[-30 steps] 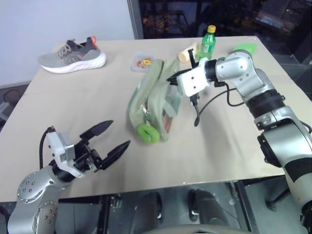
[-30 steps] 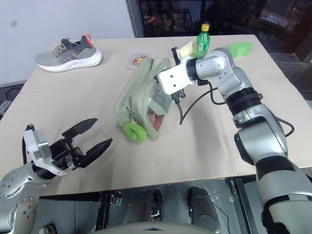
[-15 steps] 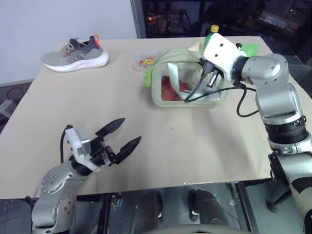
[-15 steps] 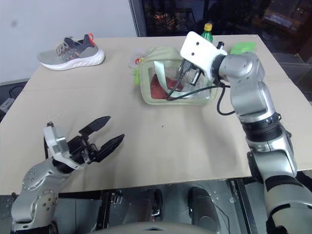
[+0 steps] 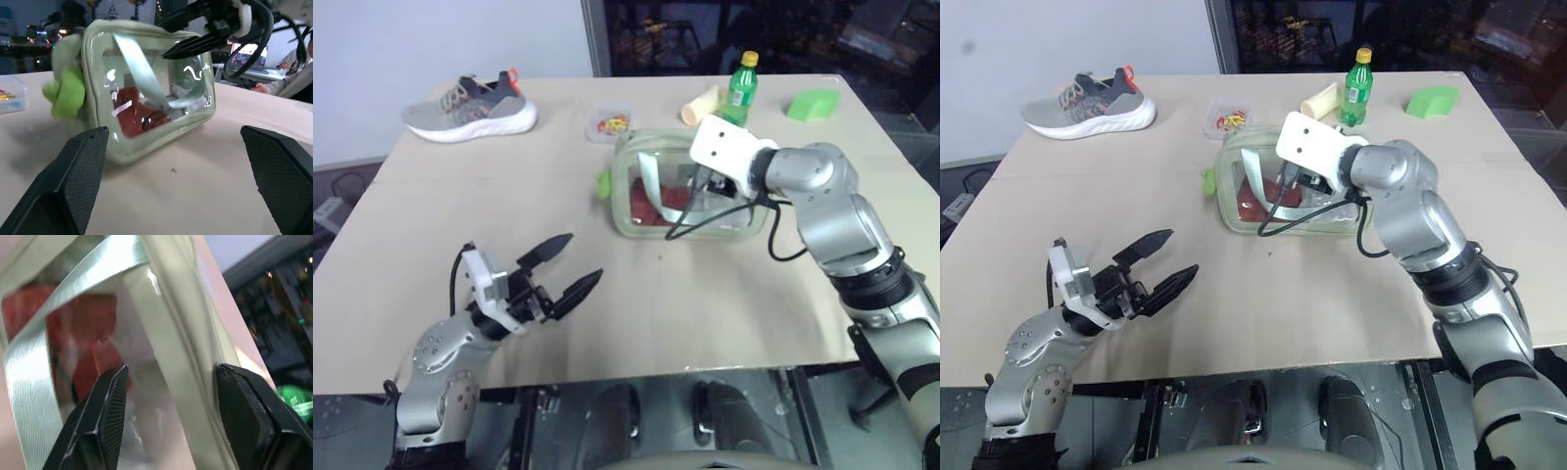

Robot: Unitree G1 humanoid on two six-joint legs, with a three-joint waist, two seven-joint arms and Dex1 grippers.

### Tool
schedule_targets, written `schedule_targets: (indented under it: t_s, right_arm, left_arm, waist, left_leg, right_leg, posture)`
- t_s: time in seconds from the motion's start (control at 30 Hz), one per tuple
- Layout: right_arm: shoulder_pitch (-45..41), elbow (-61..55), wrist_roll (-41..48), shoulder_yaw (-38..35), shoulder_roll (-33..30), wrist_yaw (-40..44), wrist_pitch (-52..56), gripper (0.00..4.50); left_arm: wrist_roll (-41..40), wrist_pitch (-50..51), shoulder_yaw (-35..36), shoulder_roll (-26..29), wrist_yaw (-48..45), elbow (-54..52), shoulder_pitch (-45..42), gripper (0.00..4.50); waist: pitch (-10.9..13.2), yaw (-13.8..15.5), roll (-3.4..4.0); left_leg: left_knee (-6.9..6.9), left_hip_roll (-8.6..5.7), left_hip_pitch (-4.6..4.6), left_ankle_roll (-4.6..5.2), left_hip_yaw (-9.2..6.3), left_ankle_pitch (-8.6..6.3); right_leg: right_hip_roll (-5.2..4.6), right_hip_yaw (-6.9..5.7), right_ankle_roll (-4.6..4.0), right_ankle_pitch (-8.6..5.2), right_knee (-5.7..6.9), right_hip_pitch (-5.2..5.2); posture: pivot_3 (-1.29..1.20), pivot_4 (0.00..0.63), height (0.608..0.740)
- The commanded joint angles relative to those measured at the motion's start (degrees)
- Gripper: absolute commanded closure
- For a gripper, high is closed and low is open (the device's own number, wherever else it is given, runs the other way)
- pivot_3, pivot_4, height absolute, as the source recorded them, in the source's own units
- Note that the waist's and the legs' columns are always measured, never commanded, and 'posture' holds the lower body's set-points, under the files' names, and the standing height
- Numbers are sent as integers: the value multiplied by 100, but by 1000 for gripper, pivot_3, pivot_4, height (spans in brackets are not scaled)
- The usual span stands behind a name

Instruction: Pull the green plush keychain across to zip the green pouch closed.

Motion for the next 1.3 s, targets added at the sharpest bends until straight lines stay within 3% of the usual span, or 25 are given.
schedule_targets:
  t_s: [0.03, 0.23, 0.47, 0.57, 0.67, 0.73, 0.9, 1.03, 1.17, 1.3]
  right_arm:
    - [-280, -69, 263, -188, -239, 368, -21, 1561]
    - [-737, 96, 962, -395, -277, 861, 689, 1561]
    - [-732, 49, 1277, -264, -250, 895, 518, 1561]
    - [-697, 36, 1364, -262, -179, 798, 481, 2382]
    - [-683, 70, 1486, -325, -97, 729, 521, 3923]
    - [-683, 77, 1558, -363, -14, 641, 551, 4452]
    - [-471, -235, 1809, -445, 395, 341, 423, 4452]
    - [-115, -599, 1885, -307, 433, 280, 169, 4452]
    - [106, -769, 1928, -204, 389, 243, 94, 4452]
    - [152, -790, 1948, -214, 350, 205, 24, 4452]
  left_arm:
    - [-118, -94, 256, 135, -46, -178, 93, 0]
    - [-116, -116, 391, 175, 5, -305, 217, 0]
    - [-110, -131, 452, 160, 135, -488, 355, 0]
    - [-133, -121, 523, 210, 124, -476, 363, 0]
    - [-146, -102, 583, 249, 120, -468, 351, 0]
    - [-154, -90, 620, 265, 115, -442, 335, 0]
    - [-219, 87, 706, 283, 382, -403, 196, 0]
    - [-296, 801, 828, 627, 840, -204, -105, 0]
    - [431, 1069, 591, 1169, 1143, 197, -555, 0]
    - [1202, 635, 368, 1283, 1369, 913, -1151, 0]
  waist:
    - [0, -8, 0]
    - [1, -7, 0]
    - [1, 0, 0]
    - [1, -2, 0]
    - [1, -4, 0]
    - [1, -5, 0]
    - [1, -4, 0]
    - [2, -5, 0]
    - [1, 1, -2]
    - [1, -7, -2]
  left_leg:
    - [0, 1, 1, 0, 1, 0]
    - [0, 4, -1, 0, -2, 0]
    - [-1, 6, -3, 0, -4, -1]
    - [-1, 6, -3, 0, -3, -1]
    - [-1, 6, -3, 0, -3, -1]
    - [-1, 6, -3, 0, -3, -1]
    - [-2, 6, -3, 0, -3, -1]
    - [-2, 6, -4, 0, -4, -1]
    - [-1, 1, -1, 0, -6, 0]
    - [-1, 1, 0, -1, -2, 0]
  right_leg:
    - [0, 1, 1, -1, 0, 0]
    - [1, 1, 1, -1, 0, -2]
    - [-3, 0, -1, 0, -3, -2]
    - [-3, 0, -1, 0, -3, -2]
    - [-2, 0, 0, 0, -3, -2]
    - [-2, 0, 0, 0, -3, -2]
    - [-1, 0, -1, 0, -3, -2]
    - [0, -1, 1, 0, -2, -2]
    - [2, -6, 3, -1, 0, 2]
    - [1, -4, 3, -1, -1, 1]
  posture:
    - [0, 150, 740]
    - [0, 150, 740]
    - [0, 150, 740]
    - [0, 150, 740]
    - [0, 150, 740]
    - [0, 150, 740]
    - [0, 150, 740]
    - [0, 150, 740]
    - [0, 150, 740]
    - [0, 150, 740]
